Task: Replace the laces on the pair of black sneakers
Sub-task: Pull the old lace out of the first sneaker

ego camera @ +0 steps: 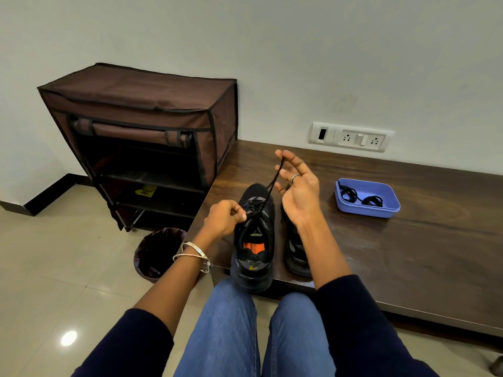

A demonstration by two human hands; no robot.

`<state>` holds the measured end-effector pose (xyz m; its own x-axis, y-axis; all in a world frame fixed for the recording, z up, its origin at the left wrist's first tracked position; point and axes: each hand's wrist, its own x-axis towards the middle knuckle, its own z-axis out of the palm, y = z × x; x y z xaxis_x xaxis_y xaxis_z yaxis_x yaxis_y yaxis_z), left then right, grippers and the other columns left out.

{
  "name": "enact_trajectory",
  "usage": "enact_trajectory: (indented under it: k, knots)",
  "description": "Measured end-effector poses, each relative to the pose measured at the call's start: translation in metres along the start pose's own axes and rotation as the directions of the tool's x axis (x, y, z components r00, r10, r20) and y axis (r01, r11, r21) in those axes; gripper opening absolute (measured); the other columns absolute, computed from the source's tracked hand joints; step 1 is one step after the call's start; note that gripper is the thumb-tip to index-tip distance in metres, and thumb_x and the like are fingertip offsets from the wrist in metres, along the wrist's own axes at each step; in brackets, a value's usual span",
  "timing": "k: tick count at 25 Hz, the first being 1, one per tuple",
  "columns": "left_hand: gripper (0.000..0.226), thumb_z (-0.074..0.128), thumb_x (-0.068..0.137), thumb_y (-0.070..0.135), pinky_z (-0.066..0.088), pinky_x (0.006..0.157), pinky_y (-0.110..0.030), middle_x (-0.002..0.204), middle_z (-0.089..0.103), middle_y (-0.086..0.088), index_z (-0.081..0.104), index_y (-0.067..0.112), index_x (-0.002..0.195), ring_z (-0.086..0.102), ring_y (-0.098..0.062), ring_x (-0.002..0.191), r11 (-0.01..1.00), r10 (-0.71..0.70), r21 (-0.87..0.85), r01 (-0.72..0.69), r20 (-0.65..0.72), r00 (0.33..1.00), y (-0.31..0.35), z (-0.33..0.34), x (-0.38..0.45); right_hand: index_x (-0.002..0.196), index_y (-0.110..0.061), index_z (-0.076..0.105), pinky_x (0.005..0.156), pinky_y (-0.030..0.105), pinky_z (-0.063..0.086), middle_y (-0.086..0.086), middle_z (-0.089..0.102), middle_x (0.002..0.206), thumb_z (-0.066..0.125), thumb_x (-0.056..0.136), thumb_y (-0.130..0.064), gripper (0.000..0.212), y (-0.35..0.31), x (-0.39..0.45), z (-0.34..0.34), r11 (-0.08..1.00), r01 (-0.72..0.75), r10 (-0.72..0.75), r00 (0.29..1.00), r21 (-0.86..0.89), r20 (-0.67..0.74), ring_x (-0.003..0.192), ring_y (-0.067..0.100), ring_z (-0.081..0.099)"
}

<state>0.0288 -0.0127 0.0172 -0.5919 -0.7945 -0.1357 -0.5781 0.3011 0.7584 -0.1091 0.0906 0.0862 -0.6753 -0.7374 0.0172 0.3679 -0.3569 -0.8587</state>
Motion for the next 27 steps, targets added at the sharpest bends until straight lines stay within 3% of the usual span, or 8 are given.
enact_trajectory:
  k: [2, 6, 9, 11, 15, 19, 24, 27]
  knots:
    - [0.019, 0.065, 0.088, 0.019, 0.051, 0.088, -0.045, 0.072, 0.062, 0.011, 0.057, 0.030, 0.073, 0.061, -0.014, 0.076, 0.998, 0.050, -0.031, -0.051, -0.034, 0.998, 0.002, -0.006, 0.001, 0.126, -0.019, 0.060, 0.076, 0.023, 0.047, -0.001, 0.059, 0.133, 0.043, 0.086, 0.018, 0.057, 0.005, 0.007, -0.006, 0.899, -0.011, 0.040, 0.998, -0.439, 0.056, 0.118, 0.013, 0.054]
    - [0.018, 0.057, 0.088, 0.015, 0.044, 0.085, -0.044, 0.081, 0.059, 0.009, 0.058, 0.032, 0.093, 0.055, -0.012, 0.080, 0.973, 0.228, 0.031, -0.230, -0.306, 0.924, 0.010, -0.010, 0.000, 0.134, -0.015, 0.057, 0.096, 0.033, 0.045, 0.012, 0.057, 0.132, 0.065, 0.088, -0.006, 0.048, 0.033, 0.001, -0.021, 0.196, -0.058, 0.231, 0.973, -0.979, -0.011, 0.122, 0.028, 0.054]
    - [0.020, 0.060, 0.086, 0.017, 0.033, 0.089, -0.046, 0.104, 0.052, 0.002, 0.065, 0.030, 0.101, 0.046, -0.021, 0.104, 0.869, 0.413, 0.462, -0.179, -0.479, 0.775, 0.009, -0.002, -0.009, 0.119, -0.019, 0.068, 0.095, 0.043, 0.050, 0.009, 0.064, 0.120, 0.073, 0.085, -0.017, 0.034, 0.051, -0.009, -0.017, 0.148, 0.053, 0.189, 0.979, -0.988, 0.081, 0.115, 0.029, 0.058]
    - [0.013, 0.064, 0.085, 0.025, 0.036, 0.085, -0.041, 0.102, 0.054, 0.001, 0.068, 0.028, 0.098, 0.049, -0.022, 0.101, 0.851, 0.454, 0.470, -0.235, -0.434, 0.778, 0.010, 0.004, -0.016, 0.114, -0.026, 0.070, 0.094, 0.049, 0.049, 0.004, 0.066, 0.119, 0.075, 0.084, -0.024, 0.030, 0.053, -0.010, -0.015, 0.082, 0.109, 0.153, 0.981, -0.991, 0.121, 0.116, 0.028, 0.057]
    - [0.023, 0.069, 0.083, 0.034, 0.051, 0.078, -0.035, 0.099, 0.066, 0.000, 0.072, 0.026, 0.104, 0.063, -0.021, 0.092, 0.959, 0.219, 0.226, -0.172, -0.204, 0.954, 0.008, 0.020, -0.020, 0.110, -0.017, 0.072, 0.090, 0.044, 0.052, 0.008, 0.068, 0.114, 0.072, 0.086, -0.019, 0.024, 0.055, -0.012, -0.016, 0.088, 0.121, 0.134, 0.982, -0.989, 0.133, 0.109, 0.028, 0.061]
    - [0.015, 0.079, 0.076, 0.025, 0.052, 0.076, -0.028, 0.082, 0.070, 0.003, 0.076, 0.021, 0.090, 0.066, -0.014, 0.084, 0.994, -0.033, -0.112, 0.005, -0.254, 0.967, 0.015, 0.023, -0.020, 0.103, -0.015, 0.070, 0.088, 0.038, 0.052, 0.007, 0.068, 0.109, 0.073, 0.084, -0.015, 0.019, 0.056, -0.015, -0.017, 0.137, 0.105, 0.111, 0.986, -0.985, 0.120, 0.103, 0.025, 0.063]
    - [0.010, 0.065, 0.086, 0.010, 0.049, 0.072, -0.026, 0.085, 0.069, -0.001, 0.068, 0.016, 0.079, 0.063, -0.015, 0.083, 0.919, -0.161, -0.383, 0.098, -0.136, 0.978, 0.018, 0.021, -0.021, 0.104, -0.013, 0.063, 0.083, 0.035, 0.046, 0.008, 0.061, 0.111, 0.073, 0.082, -0.014, 0.024, 0.062, -0.018, -0.015, 0.082, 0.109, 0.073, 0.991, -0.991, 0.115, 0.103, 0.027, 0.059]
    - [0.018, 0.051, 0.093, 0.002, 0.049, 0.058, -0.022, 0.079, 0.066, -0.001, 0.057, 0.018, 0.085, 0.059, -0.014, 0.069, 0.696, -0.228, -0.704, 0.141, -0.030, 0.973, 0.021, 0.017, -0.023, 0.113, -0.011, 0.056, 0.090, 0.038, 0.044, 0.011, 0.055, 0.117, 0.074, 0.079, -0.017, 0.039, 0.071, -0.019, -0.016, 0.076, 0.073, 0.062, 0.995, -0.994, 0.078, 0.107, 0.031, 0.055]
